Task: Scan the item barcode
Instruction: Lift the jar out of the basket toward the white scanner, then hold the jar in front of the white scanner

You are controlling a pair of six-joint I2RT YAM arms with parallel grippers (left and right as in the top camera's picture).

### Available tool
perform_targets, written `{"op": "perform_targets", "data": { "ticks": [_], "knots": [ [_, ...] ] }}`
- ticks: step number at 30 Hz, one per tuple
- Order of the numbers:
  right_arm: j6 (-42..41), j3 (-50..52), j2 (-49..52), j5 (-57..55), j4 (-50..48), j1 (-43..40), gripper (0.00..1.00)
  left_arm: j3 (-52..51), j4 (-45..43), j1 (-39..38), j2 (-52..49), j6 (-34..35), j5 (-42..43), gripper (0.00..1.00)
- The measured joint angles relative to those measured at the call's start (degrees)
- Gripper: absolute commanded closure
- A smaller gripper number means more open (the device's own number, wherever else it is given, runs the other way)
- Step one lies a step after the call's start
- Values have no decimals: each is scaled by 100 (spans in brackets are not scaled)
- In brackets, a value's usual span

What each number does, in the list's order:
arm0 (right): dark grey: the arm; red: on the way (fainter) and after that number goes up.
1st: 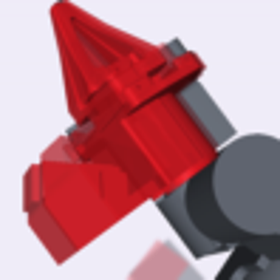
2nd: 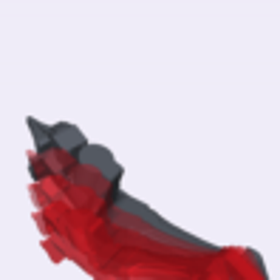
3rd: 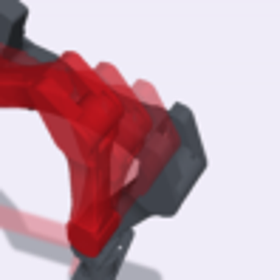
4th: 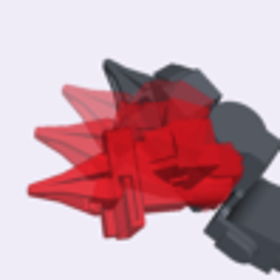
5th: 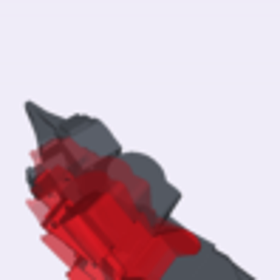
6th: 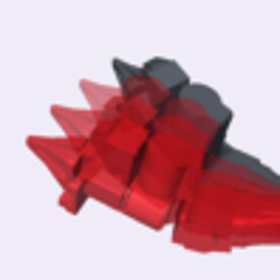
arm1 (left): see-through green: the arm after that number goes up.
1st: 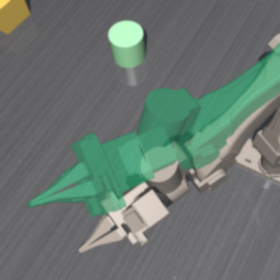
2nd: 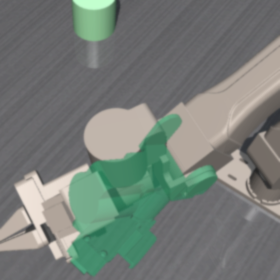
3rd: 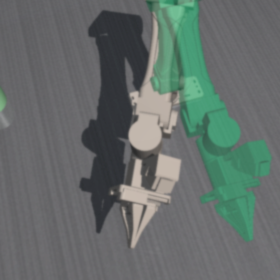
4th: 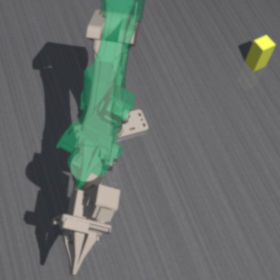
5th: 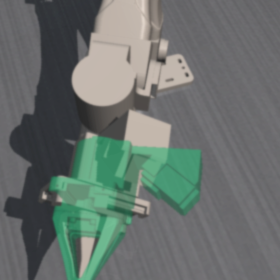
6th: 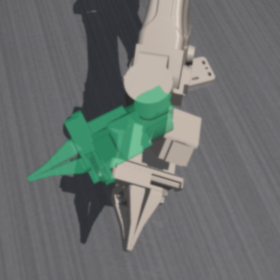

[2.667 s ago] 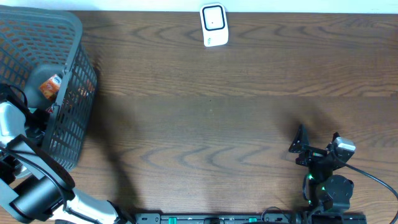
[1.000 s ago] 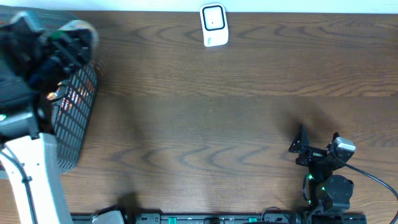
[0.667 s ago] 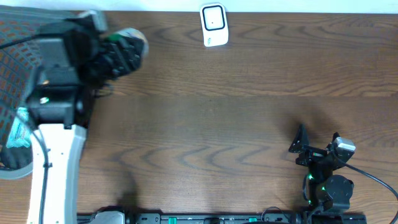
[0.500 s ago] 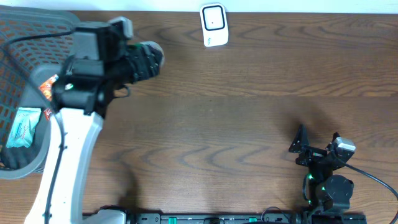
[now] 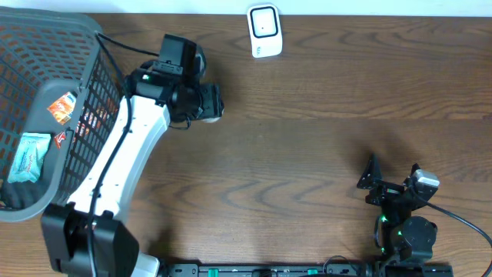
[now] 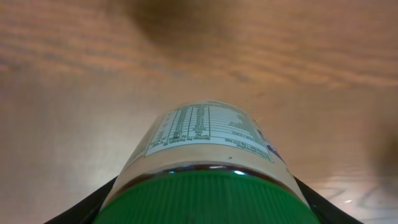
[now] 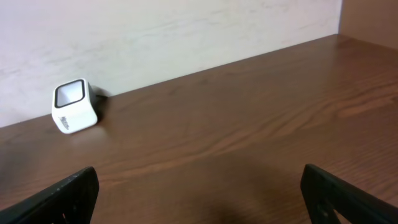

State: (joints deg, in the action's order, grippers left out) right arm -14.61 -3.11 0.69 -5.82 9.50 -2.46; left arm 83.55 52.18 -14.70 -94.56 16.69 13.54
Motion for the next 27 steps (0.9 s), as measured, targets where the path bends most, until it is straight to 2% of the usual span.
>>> {"op": "perform_targets", "data": {
  "ticks": [12,16,27],
  "knots": [
    [0,0,0,0,0,0,1,-190,142,-7,-210,-2,-85,41],
    [0,0,0,0,2,0,1,-376,103,-70,-210,-2,-339,41],
    [0,0,0,0,0,0,1,-791,-485,-378,-210,-4,-649,41]
  ]
}}
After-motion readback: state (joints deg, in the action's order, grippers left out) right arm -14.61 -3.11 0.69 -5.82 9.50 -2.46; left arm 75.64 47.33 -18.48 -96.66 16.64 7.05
